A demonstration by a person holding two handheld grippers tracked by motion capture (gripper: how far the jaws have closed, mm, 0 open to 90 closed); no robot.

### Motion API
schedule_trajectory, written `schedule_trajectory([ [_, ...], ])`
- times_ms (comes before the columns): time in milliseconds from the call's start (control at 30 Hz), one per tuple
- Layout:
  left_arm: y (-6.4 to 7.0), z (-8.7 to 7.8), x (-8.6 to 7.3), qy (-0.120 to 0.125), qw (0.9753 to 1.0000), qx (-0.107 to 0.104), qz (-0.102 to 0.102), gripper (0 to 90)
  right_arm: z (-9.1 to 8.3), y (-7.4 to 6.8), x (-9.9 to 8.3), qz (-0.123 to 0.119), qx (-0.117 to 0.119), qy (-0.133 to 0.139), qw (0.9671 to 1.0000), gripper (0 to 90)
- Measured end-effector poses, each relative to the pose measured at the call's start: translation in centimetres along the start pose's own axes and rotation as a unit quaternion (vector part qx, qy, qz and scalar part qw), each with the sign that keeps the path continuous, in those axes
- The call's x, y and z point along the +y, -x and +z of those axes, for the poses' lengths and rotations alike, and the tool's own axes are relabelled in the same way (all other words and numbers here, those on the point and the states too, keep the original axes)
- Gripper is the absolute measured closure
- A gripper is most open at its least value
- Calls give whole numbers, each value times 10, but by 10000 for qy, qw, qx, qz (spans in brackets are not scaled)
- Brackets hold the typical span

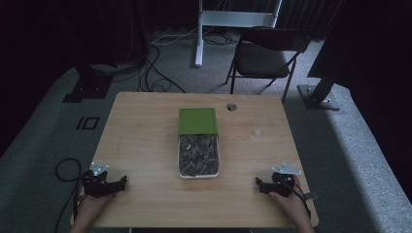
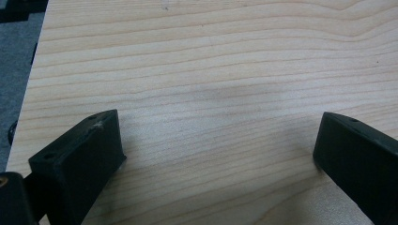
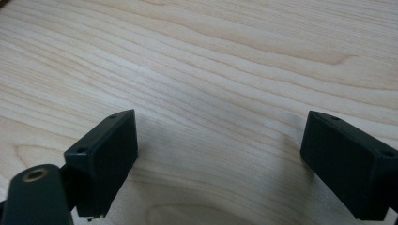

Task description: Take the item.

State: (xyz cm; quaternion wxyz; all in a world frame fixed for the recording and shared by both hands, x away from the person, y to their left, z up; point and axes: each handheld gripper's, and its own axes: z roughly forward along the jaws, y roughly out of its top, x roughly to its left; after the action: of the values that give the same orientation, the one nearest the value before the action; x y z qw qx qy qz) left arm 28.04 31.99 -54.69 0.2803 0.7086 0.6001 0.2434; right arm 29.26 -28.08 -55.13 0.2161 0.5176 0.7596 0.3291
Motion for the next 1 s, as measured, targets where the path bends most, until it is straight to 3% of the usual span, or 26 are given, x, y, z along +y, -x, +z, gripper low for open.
schedule_trajectory([
  [400,0,0,0,0,10000,-1,0,23,0,-3,2,36,-116,-36,9999,115],
  [1000,0,0,0,1,10000,-1,-1,22,-8,-13,16,-50,43,99,9999,116],
])
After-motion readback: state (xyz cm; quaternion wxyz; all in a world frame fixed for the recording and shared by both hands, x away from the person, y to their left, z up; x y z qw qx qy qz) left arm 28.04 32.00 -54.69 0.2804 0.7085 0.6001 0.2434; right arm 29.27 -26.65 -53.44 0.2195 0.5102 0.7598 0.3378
